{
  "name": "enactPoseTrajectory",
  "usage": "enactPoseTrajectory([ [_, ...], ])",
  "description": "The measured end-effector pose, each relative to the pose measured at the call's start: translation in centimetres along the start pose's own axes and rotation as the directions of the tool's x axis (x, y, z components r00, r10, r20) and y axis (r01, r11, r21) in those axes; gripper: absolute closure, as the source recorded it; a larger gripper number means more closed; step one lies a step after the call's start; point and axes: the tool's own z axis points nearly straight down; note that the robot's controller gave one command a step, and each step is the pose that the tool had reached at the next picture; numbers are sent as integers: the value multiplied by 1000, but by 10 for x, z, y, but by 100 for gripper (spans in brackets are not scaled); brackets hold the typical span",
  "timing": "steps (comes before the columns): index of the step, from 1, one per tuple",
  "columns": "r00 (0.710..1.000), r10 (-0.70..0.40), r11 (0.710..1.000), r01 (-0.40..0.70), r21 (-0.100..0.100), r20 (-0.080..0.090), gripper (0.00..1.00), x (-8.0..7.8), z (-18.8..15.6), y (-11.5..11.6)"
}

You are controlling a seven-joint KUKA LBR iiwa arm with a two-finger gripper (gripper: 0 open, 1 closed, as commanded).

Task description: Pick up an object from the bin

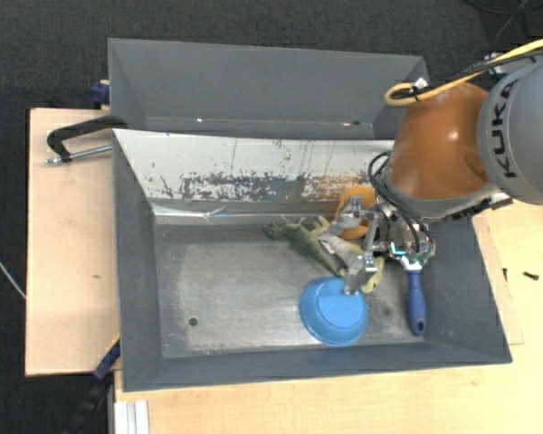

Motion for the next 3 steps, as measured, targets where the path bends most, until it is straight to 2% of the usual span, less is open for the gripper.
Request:
enactPoseTrajectory([
  [1,978,207,978,-207,-4,5,0,11,58,-13],
  [2,979,203,979,-203,-3,-20,100,16,58,-11],
  [3,987,157,988,-157,-2,18,100,32,-69,-2],
])
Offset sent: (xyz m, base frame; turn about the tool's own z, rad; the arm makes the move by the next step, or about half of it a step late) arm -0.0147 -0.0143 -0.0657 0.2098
